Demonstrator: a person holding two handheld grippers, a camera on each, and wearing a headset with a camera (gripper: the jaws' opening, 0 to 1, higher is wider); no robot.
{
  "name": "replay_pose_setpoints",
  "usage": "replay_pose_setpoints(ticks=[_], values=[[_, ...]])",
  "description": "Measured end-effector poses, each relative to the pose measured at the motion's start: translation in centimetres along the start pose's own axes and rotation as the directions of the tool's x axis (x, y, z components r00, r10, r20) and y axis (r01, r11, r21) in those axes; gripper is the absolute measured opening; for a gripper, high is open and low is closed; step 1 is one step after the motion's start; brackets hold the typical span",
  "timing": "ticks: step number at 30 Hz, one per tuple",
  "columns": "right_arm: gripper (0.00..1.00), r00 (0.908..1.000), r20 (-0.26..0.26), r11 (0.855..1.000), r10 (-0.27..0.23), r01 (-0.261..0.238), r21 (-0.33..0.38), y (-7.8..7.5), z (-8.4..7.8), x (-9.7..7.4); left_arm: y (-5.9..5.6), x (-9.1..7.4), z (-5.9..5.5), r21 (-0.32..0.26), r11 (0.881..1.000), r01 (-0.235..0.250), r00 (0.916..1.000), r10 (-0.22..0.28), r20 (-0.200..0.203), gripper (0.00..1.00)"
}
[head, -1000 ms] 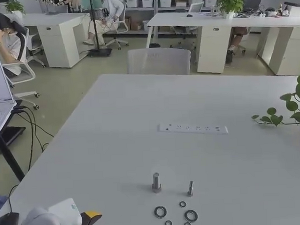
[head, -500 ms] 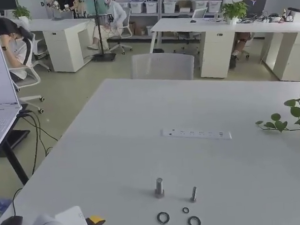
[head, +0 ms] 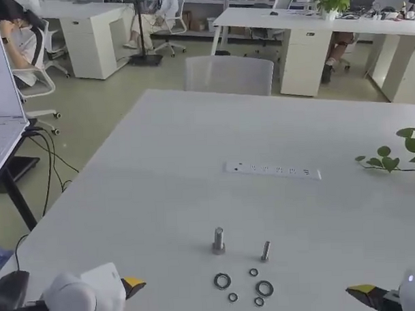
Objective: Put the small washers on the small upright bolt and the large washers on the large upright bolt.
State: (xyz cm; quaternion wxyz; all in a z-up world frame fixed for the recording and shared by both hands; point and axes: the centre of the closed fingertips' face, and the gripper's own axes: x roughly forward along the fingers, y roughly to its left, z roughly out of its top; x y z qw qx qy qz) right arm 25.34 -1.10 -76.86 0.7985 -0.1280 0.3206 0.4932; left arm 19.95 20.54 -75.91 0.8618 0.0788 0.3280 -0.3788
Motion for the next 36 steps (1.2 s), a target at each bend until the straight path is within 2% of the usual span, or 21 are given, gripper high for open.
replay_pose_setpoints(ticks=[4, 10, 15, 19, 24, 30, 34, 36], values=[[0.87, 0.9999, -0.01, 1.0, 0.006, -0.006, -0.007, -0.4, 0.7, 0.5, 0.5, 0.3, -0.6, 0.018, 1.0, -0.02, 0.9998, 0.02, -0.006, 0.97], [0.87, 0.999, -0.032, 0.999, 0.03, -0.032, -0.032, -0.3, 1.6, 1.7, 0.6, 0.4, -0.4, 0.009, 1.0, -0.016, 0.9998, 0.016, 0.007, 0.97], [0.87, 0.9964, -0.071, 0.996, 0.045, -0.051, -0.079, -0.5, 2.2, 2.8, 0.4, 0.3, 0.1, -0.001, 1.0, -0.022, 0.9995, 0.022, 0.023, 0.96], [0.85, 0.9934, -0.098, 0.992, 0.06, -0.07, -0.103, -0.7, 2.5, 3.7, 0.5, 0.5, -0.1, 0.002, 1.0, -0.018, 0.9998, 0.018, 0.011, 0.95], [0.82, 0.9827, -0.172, 0.983, 0.068, -0.096, -0.159, -1.4, 1.7, 4.5, 0.5, 1.3, 0.1, 0.001, 1.0, -0.012, 0.9999, 0.012, 0.01, 0.95], [0.79, 0.9756, -0.203, 0.974, 0.084, -0.123, -0.189, -2.2, 1.7, 5.4, 0.4, 1.9, 0.3, -0.014, 1.0, -0.005, 0.9999, 0.005, 0.013, 0.92], [0.77, 0.9643, -0.247, 0.959, 0.096, -0.155, -0.236, -2.6, 1.1, 6.3, 0.2, 2.2, 0.2, -0.018, 1.0, 0.0, 1.0, 0.0, 0.009, 0.92], [0.77, 0.9553, -0.272, 0.949, 0.116, -0.187, -0.253, -2.5, 0.6, 6.7, 0.1, 2.2, 0.0, -0.02, 1.0, 0.004, 1.0, -0.004, 0.005, 0.92]])
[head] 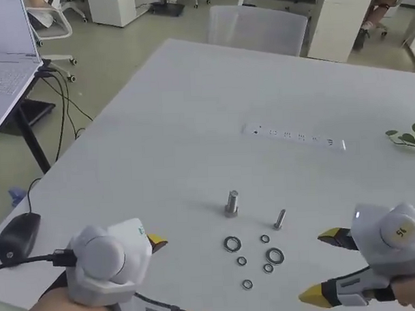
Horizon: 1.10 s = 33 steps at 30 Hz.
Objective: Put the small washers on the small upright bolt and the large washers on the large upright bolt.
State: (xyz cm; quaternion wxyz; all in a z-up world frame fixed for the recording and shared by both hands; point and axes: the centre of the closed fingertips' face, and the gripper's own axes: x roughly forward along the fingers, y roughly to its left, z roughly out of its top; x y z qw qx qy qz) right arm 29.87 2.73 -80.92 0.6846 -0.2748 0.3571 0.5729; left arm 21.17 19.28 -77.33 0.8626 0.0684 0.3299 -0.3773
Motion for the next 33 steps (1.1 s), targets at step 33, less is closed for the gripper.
replay_pose_setpoints(ticks=[33], values=[[0.54, 0.967, -0.234, 0.938, 0.101, -0.171, -0.301, -2.3, 0.0, 6.4, 0.4, -0.1, -1.5, -0.009, 1.0, 0.013, 0.9988, -0.014, -0.046, 0.87]])
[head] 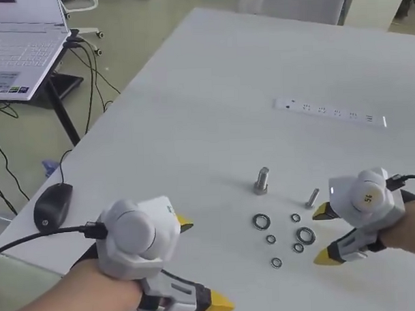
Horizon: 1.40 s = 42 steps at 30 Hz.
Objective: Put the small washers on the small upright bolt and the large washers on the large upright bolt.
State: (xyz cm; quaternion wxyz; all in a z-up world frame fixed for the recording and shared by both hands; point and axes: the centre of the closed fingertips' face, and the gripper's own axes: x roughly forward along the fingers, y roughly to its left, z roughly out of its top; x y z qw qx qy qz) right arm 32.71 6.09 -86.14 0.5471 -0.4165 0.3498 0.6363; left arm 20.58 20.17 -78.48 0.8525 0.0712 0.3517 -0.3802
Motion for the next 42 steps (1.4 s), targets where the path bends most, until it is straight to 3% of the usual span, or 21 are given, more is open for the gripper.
replay_pose_setpoints(ticks=[10, 29, 42], values=[[0.48, 0.9982, -0.053, 0.995, 0.028, -0.033, -0.089, -0.4, -0.1, 1.4, 0.0, -0.3, -0.2, -0.008, 1.0, 0.001, 1.0, -0.001, -0.005, 0.85], [0.39, 0.9961, -0.065, 0.992, 0.06, -0.067, -0.112, -1.0, -0.2, 1.7, 0.1, 0.1, -0.5, -0.023, 1.0, 0.004, 0.9999, -0.004, -0.013, 0.81], [0.26, 0.9929, -0.099, 0.98, 0.066, -0.083, -0.18, -0.6, -0.1, 1.8, -0.7, 0.0, -0.4, -0.017, 1.0, 0.021, 0.9998, -0.02, 0.007, 0.75]])
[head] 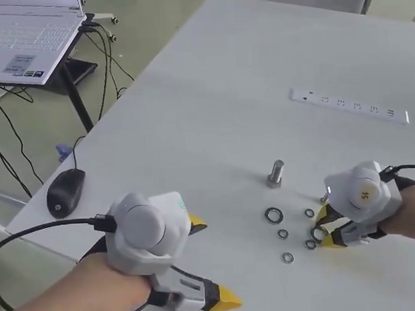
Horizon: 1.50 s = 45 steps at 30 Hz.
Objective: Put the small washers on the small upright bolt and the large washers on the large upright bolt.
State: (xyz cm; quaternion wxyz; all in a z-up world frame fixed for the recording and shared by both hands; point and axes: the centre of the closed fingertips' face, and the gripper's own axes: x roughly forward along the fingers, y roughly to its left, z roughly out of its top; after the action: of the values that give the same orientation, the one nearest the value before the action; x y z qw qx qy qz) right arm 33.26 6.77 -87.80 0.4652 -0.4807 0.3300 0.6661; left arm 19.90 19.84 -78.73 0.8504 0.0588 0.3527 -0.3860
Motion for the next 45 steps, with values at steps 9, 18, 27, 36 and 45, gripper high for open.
replay_pose_setpoints(ticks=[9, 18, 27, 36, 45], values=[[0.24, 0.9981, -0.062, 1.0, 0.003, -0.003, -0.005, -0.1, 0.1, 0.1, -0.1, 0.1, 0.3, 0.0, 1.0, 0.008, 1.0, -0.008, 0.001, 0.73], [0.22, 0.9988, -0.048, 0.998, -0.006, 0.009, 0.064, -0.3, 0.0, 0.0, -0.3, -0.1, 0.4, 0.007, 1.0, 0.018, 0.9998, -0.018, 0.001, 0.72], [0.22, 0.9981, -0.044, 0.988, -0.042, 0.048, 0.149, -0.6, 0.4, 0.2, -0.1, -0.8, 0.2, 0.019, 0.999, 0.035, 0.9994, -0.035, -0.005, 0.71], [0.25, 0.9972, -0.065, 0.992, -0.037, 0.045, 0.118, -0.3, 0.3, 0.2, 0.4, -1.5, 0.0, 0.04, 0.997, 0.071, 0.9975, -0.07, -0.012, 0.71], [0.28, 0.9965, -0.081, 0.996, -0.02, 0.027, 0.083, 0.0, 0.3, 0.2, 0.9, -2.2, -0.8, 0.057, 0.993, 0.104, 0.9942, -0.102, -0.033, 0.7]])
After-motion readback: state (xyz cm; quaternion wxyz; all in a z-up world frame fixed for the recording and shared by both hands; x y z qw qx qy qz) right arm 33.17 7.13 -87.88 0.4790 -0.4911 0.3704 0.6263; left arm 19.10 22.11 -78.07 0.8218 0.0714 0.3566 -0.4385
